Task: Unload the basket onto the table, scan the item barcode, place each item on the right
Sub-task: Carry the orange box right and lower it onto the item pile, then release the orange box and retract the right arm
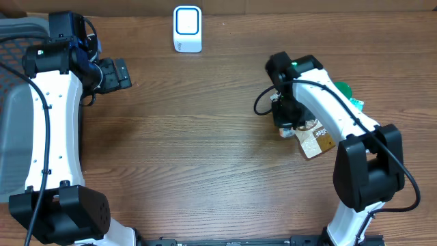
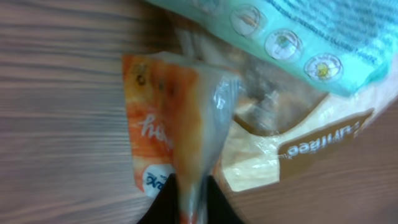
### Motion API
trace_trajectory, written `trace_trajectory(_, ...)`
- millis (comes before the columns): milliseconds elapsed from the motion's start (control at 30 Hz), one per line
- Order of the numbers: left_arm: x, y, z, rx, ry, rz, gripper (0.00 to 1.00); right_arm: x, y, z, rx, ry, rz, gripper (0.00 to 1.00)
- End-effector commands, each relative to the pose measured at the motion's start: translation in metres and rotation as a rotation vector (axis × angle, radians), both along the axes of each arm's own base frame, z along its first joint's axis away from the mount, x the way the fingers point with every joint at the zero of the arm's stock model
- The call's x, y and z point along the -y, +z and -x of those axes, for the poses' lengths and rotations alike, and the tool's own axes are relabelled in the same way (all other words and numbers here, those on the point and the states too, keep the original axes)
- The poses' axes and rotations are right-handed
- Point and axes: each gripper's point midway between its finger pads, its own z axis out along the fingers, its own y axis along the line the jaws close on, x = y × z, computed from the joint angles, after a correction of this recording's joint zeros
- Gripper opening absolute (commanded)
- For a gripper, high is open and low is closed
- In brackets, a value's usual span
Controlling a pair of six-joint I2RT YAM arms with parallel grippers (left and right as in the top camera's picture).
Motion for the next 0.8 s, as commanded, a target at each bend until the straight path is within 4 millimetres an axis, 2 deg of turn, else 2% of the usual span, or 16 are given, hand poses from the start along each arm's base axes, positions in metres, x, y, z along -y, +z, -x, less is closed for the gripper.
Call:
trace_trajectory(0,-0.002,0.000,-0.001,0.000,0.006,-0.009,0.99,0.020,-0.003,0.002,-0.009,-0.033,0.031,0.36)
trace_trajectory(67,-0.002,0.000,-0.001,0.000,0.006,-0.008,1.00,0.028,-0.002,0.004,-0.018,-0.057,0.030,0.50)
trace_trajectory(133,-0.002,0.000,-0.001,0.000,0.006,-0.009,1.00,0.030,-0.002,0.004,-0.023,-0.069,0.025,0.55)
trace_trajectory(300,-0.002,0.000,-0.001,0.000,0.006,-0.009,0.99,0.027,0.000,-0.001,-0.007,-0.089,-0.008,0.55)
trace_trajectory(400,-0.002,0.000,-0.001,0.000,0.006,-0.009,1.00,0.023,0.020,-0.009,0.037,-0.089,-0.030,0.54)
trace_trajectory(500,-0.002,0.000,-0.001,0.000,0.006,-0.008,1.00,0.009,0.057,-0.021,0.130,-0.073,-0.089,0.53)
trace_trajectory(600,-0.002,0.000,-0.001,0.000,0.006,-0.008,1.00,-0.012,0.110,-0.030,0.281,-0.040,-0.185,0.54)
trace_trajectory(700,-0.002,0.000,-0.001,0.000,0.006,-0.009,1.00,-0.024,0.162,-0.028,0.423,-0.026,-0.266,0.58)
trace_trajectory(767,-0.002,0.000,-0.001,0.000,0.006,-0.009,0.99,-0.022,0.198,-0.020,0.525,-0.055,-0.306,0.61)
